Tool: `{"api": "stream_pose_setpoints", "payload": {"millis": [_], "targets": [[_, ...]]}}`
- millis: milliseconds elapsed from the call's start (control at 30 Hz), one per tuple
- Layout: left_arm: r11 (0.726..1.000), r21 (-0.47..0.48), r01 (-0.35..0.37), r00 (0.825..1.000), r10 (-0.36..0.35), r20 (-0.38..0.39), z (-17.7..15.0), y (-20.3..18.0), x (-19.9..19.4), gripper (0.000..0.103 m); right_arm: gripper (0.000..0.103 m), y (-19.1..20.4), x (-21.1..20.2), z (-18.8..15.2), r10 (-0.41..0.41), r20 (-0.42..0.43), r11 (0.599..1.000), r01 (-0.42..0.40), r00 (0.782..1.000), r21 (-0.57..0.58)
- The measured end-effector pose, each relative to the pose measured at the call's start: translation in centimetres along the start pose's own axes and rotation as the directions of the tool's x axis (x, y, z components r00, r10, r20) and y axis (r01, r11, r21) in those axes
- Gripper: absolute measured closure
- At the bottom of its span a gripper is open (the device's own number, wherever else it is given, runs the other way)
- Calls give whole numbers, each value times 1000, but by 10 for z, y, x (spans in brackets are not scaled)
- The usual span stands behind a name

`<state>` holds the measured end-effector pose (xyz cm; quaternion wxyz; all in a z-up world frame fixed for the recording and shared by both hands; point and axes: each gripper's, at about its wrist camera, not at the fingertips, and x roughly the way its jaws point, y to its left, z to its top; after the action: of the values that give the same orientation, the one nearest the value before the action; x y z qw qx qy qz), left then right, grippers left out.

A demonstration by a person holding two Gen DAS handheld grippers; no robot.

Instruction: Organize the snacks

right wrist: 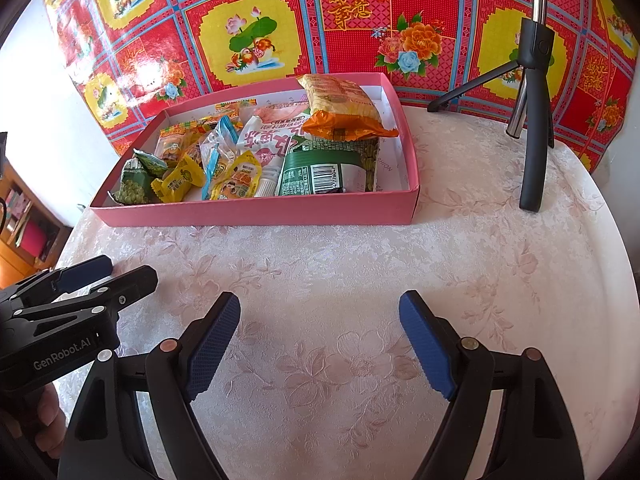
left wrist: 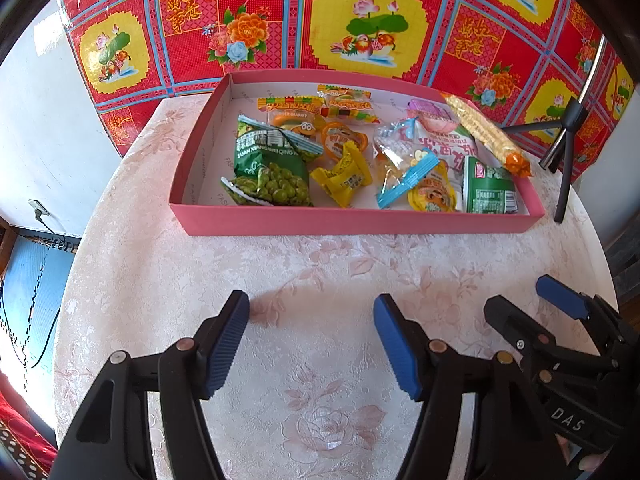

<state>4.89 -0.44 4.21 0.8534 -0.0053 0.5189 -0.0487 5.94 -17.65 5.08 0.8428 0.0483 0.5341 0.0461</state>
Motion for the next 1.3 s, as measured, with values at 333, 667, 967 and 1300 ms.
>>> {"api": "stream_pose_setpoints", "payload": {"millis": [333, 667, 967, 1300], "targets": [[1000, -4, 2, 1000, -2, -1, 2, -1, -1, 35, 19, 0, 0, 0, 0, 0, 1000, 0, 1000, 0], [1000, -20, 13, 1000, -13, 5, 1, 0, -1, 35, 19, 0, 0, 0, 0, -1, 1000, 0, 1000, -1], [1000, -21, 14, 1000, -13, 5, 0, -1, 0, 35, 17, 1, 1, 1, -1, -2, 1000, 1, 1000, -4], [1000, -21, 13, 1000, -13, 5, 1, 0, 0, 35, 16, 1, 1, 1, -3, -1, 1000, 3, 1000, -3]]}}
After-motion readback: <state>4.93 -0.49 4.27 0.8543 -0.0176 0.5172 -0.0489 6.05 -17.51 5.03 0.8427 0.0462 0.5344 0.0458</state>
